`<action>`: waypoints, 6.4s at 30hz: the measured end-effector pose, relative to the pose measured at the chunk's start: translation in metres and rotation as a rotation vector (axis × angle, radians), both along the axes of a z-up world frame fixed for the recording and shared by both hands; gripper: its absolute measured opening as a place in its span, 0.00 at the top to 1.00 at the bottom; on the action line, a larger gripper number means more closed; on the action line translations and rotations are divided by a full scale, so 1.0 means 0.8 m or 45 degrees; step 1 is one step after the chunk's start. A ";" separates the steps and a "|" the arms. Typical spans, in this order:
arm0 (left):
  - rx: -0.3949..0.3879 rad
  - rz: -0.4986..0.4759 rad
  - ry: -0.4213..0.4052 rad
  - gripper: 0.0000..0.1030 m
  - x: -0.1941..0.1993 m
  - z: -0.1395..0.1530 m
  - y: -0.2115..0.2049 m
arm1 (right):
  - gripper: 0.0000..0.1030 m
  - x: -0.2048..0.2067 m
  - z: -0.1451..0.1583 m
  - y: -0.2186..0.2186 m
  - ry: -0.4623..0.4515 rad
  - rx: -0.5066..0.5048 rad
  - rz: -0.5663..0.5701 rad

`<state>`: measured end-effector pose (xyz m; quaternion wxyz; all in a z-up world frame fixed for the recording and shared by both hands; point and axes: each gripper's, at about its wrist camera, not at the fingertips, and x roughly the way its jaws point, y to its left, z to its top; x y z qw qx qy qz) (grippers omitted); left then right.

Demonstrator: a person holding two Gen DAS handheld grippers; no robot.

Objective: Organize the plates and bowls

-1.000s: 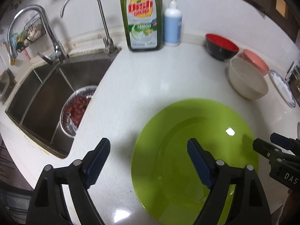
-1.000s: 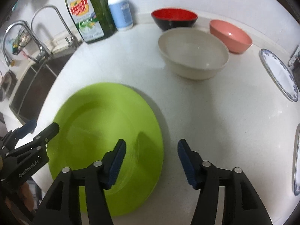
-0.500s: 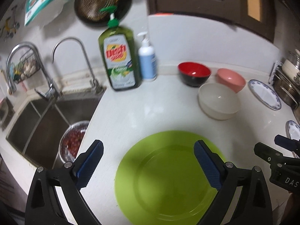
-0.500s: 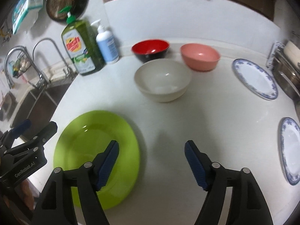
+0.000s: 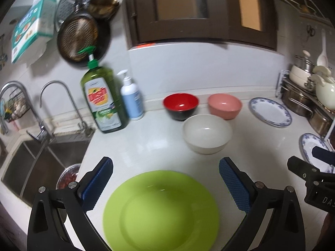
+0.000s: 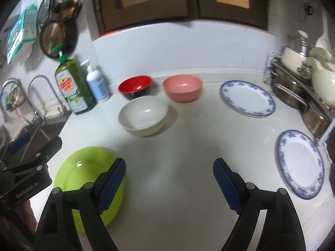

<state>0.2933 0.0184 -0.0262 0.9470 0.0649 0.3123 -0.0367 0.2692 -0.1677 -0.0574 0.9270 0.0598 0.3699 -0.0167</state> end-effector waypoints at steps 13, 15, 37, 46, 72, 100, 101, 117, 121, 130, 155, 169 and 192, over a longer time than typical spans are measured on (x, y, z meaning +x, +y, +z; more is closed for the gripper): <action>-0.027 -0.226 -0.065 0.00 -0.005 0.021 -0.092 | 0.16 -0.047 0.024 -0.079 -0.095 -0.055 -0.226; -0.029 -0.260 -0.077 0.00 -0.005 0.023 -0.109 | 0.16 -0.055 0.026 -0.095 -0.105 -0.057 -0.272; -0.030 -0.547 -0.062 0.00 0.000 0.020 -0.284 | 0.17 -0.115 0.025 -0.239 -0.180 -0.071 -0.634; -0.053 -0.612 0.000 0.01 0.012 -0.004 -0.354 | 0.17 -0.128 0.003 -0.305 -0.157 -0.061 -0.767; 0.076 -0.752 0.294 0.06 0.075 -0.129 -0.496 | 0.18 -0.102 -0.109 -0.429 0.061 -0.005 -0.950; 0.075 -0.833 0.494 0.47 0.099 -0.180 -0.548 | 0.58 -0.072 -0.159 -0.471 0.214 0.091 -0.904; 0.078 -0.836 0.496 0.49 0.099 -0.181 -0.549 | 0.61 -0.071 -0.159 -0.471 0.217 0.088 -0.901; 0.030 -0.787 0.506 0.67 0.103 -0.174 -0.540 | 0.66 -0.066 -0.156 -0.467 0.253 0.080 -0.883; 0.026 -0.767 0.508 0.67 0.103 -0.167 -0.529 | 0.66 -0.063 -0.151 -0.461 0.245 0.078 -0.876; 0.006 -0.690 0.503 0.67 0.095 -0.141 -0.484 | 0.66 -0.059 -0.132 -0.435 0.259 0.092 -0.829; -0.076 -0.428 0.390 0.67 0.075 -0.066 -0.291 | 0.66 -0.038 -0.058 -0.278 0.184 0.036 -0.570; -0.096 -0.264 0.349 0.67 0.060 -0.048 -0.180 | 0.66 -0.022 -0.041 -0.188 0.173 0.004 -0.398; -0.120 0.092 0.296 0.67 0.034 -0.042 0.009 | 0.66 0.032 -0.018 -0.023 0.156 -0.015 -0.009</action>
